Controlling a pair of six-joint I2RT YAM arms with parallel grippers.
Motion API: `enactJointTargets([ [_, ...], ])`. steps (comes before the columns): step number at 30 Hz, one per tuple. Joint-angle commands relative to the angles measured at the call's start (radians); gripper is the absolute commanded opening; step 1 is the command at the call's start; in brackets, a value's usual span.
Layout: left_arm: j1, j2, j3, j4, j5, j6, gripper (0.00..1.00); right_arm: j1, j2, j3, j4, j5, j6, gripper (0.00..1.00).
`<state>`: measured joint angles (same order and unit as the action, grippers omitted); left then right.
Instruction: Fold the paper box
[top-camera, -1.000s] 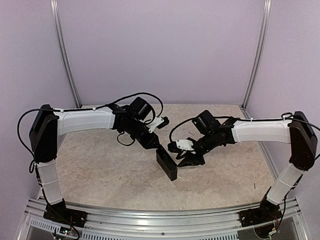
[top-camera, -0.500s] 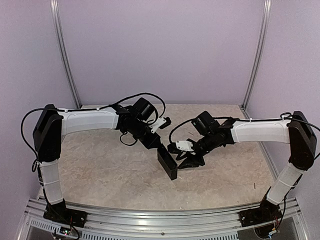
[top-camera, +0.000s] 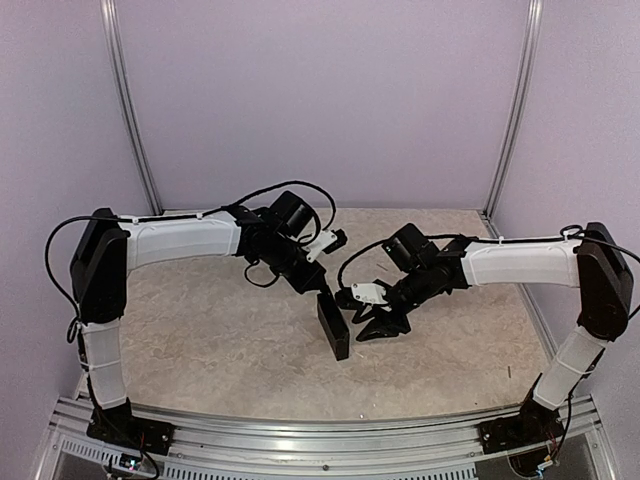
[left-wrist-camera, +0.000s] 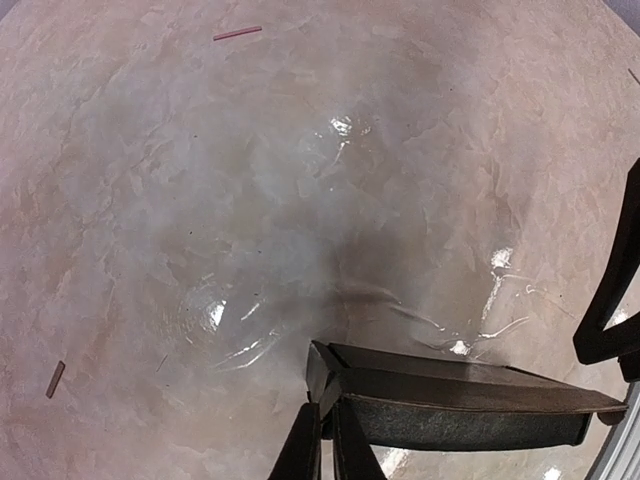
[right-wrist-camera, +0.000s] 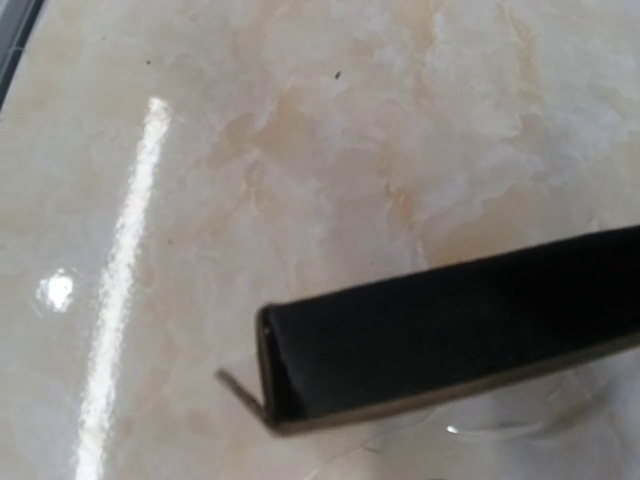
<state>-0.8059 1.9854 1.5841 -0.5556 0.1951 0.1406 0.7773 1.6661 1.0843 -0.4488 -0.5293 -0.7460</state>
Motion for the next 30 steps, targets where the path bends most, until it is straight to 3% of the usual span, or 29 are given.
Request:
enactJointTargets([
  [1, -0.007, 0.029, 0.033, -0.027, 0.007, 0.02, 0.07, 0.012, 0.011, 0.027, -0.019, -0.02, 0.011, 0.42],
  [12, -0.006, 0.041, 0.029, -0.018, 0.015, 0.059, 0.11, 0.011, 0.017, 0.032, -0.026, -0.026, 0.016, 0.43],
  [30, -0.001, 0.012, -0.01, -0.061, 0.145, 0.119, 0.15, 0.012, 0.025, 0.039, -0.041, -0.045, 0.012, 0.44],
])
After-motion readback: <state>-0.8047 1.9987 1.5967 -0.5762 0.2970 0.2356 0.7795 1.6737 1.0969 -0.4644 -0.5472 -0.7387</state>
